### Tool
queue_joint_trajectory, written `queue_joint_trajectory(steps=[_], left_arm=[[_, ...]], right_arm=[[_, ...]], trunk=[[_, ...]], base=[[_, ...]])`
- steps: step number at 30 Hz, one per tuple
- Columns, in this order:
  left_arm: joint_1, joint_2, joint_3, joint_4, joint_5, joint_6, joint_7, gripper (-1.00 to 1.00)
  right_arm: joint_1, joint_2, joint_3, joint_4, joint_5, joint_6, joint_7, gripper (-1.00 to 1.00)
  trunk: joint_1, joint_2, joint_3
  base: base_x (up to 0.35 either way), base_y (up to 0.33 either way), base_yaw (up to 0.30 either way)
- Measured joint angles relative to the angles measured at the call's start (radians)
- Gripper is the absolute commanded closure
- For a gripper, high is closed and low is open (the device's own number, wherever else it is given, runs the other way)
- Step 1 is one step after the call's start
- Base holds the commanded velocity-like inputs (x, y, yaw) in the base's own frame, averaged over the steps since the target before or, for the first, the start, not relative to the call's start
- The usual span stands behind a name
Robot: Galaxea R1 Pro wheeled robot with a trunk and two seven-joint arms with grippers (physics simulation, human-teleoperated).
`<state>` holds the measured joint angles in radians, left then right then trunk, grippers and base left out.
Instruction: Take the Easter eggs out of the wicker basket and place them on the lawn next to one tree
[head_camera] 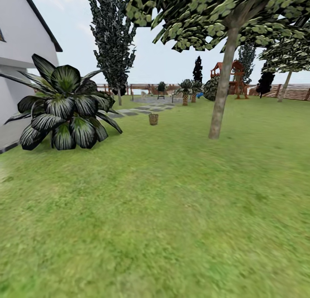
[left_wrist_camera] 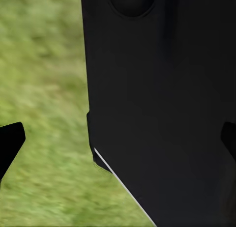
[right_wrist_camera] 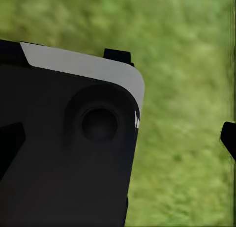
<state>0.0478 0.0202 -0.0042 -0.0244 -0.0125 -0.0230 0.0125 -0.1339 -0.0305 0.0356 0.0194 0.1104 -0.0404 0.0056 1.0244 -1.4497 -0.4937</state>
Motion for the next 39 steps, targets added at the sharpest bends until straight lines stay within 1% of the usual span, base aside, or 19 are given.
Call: queue_joint_trajectory(steps=[11,13,15,17,18,20,21,22,23,24,25,26,27,28,29,31,33,35,39], left_arm=[[-0.001,0.001,0.001,-0.008,0.002,-0.001,0.001,-1.0],[-0.001,0.001,0.001,-0.023,0.003,0.0,0.001,-1.0],[-0.001,0.006,0.0,-0.041,0.002,0.004,-0.003,-1.0],[-0.001,-0.002,-0.002,-0.049,-0.003,0.011,-0.001,-1.0],[-0.001,-0.014,-0.004,-0.058,-0.007,0.015,0.001,-1.0],[-0.004,-0.035,-0.002,-0.129,-0.011,0.031,0.004,-1.0],[-0.006,-0.043,0.001,-0.239,-0.008,0.095,0.006,-1.0],[-0.012,-0.045,0.001,-0.359,-0.005,0.163,0.007,-1.0],[-0.01,-0.046,0.003,-0.412,-0.002,0.205,0.008,-1.0],[-0.014,-0.047,0.012,-0.524,0.012,0.335,0.009,-1.0],[-0.028,-0.046,0.036,-0.712,0.029,0.457,0.009,-1.0],[-0.046,-0.045,0.081,-0.849,0.043,0.545,0.009,-1.0],[-0.049,-0.045,0.099,-0.87,0.047,0.567,0.008,-1.0],[-0.058,-0.042,0.142,-0.912,0.05,0.604,0.008,-1.0],[-0.062,-0.038,0.161,-0.92,0.052,0.618,0.007,-1.0],[-0.068,-0.014,0.185,-0.916,0.056,0.636,0.006,-1.0],[-0.071,0.006,0.193,-0.915,0.062,0.64,0.006,-1.0],[-0.073,0.011,0.195,-0.93,0.066,0.641,0.006,-1.0],[-0.073,0.012,0.199,-1.102,0.067,0.652,0.005,-1.0]], right_arm=[[0.0,-0.003,-0.004,0.0,-0.007,0.002,-0.004,-1.0],[0.001,-0.01,-0.003,0.02,-0.009,0.006,-0.006,-1.0],[0.001,-0.009,-0.002,0.047,-0.01,0.008,-0.006,-1.0],[0.001,-0.005,-0.003,0.06,-0.012,0.014,-0.01,-1.0],[0.001,-0.004,-0.004,0.062,-0.013,0.02,-0.015,-1.0],[-0.002,-0.01,-0.006,0.032,-0.015,0.033,-0.032,-1.0],[-0.011,-0.019,-0.01,-0.046,-0.017,0.091,-0.057,-1.0],[-0.015,-0.024,-0.01,-0.225,-0.016,0.165,-0.068,-1.0],[-0.017,-0.026,-0.01,-0.31,-0.016,0.218,-0.072,-1.0],[-0.018,-0.031,-0.012,-0.403,-0.018,0.391,-0.08,-1.0],[-0.023,-0.036,-0.013,-0.575,-0.019,0.54,-0.081,-1.0],[-0.027,-0.043,-0.014,-0.794,-0.025,0.63,-0.08,-1.0],[-0.028,-0.045,-0.015,-0.875,-0.031,0.651,-0.079,-1.0],[-0.03,-0.048,-0.017,-0.94,-0.055,0.688,-0.077,-1.0],[-0.03,-0.047,-0.018,-0.969,-0.076,0.703,-0.078,-1.0],[-0.031,-0.043,-0.014,-1.009,-0.103,0.722,-0.078,-1.0],[-0.031,-0.042,-0.013,-1.018,-0.114,0.728,-0.078,-1.0],[-0.031,-0.044,-0.013,-1.021,-0.117,0.73,-0.077,-1.0],[-0.031,-0.05,-0.013,-1.021,-0.122,0.731,-0.076,-1.0]], trunk=[[0.0,0.0,0.0],[0.0,0.0,0.0],[0.0,0.0,0.0],[0.0,0.0,0.0],[0.0,0.0,0.0],[0.0,0.0,0.0],[0.0,0.0,0.0],[0.0,0.0,0.0],[0.0,0.0,0.0],[0.0,0.0,0.0],[0.0,0.0,0.0],[0.0,0.0,0.001],[0.0,0.0,0.0],[0.0,0.0,0.001],[0.0,0.0,0.0],[0.0,0.0,0.0],[0.0,0.0,0.0],[0.0,0.0,0.0],[0.0,0.0,0.0]], base=[[0.308,-0.082,0.0],[0.282,0.002,0.0],[0.308,0.01,0.0],[0.32,0.004,0.0],[0.324,0.002,0.0],[0.326,0.001,0.0],[0.327,0.0,0.0],[0.327,0.0,0.0],[0.328,0.0,0.0],[0.328,0.0,0.0],[0.328,0.0,0.0],[0.328,0.0,0.0],[0.328,0.0,0.0],[0.328,0.0,0.0],[0.328,0.0,0.0],[0.328,0.0,0.0],[0.328,0.0,0.0],[0.328,0.0,0.0],[0.328,0.0,0.0]])
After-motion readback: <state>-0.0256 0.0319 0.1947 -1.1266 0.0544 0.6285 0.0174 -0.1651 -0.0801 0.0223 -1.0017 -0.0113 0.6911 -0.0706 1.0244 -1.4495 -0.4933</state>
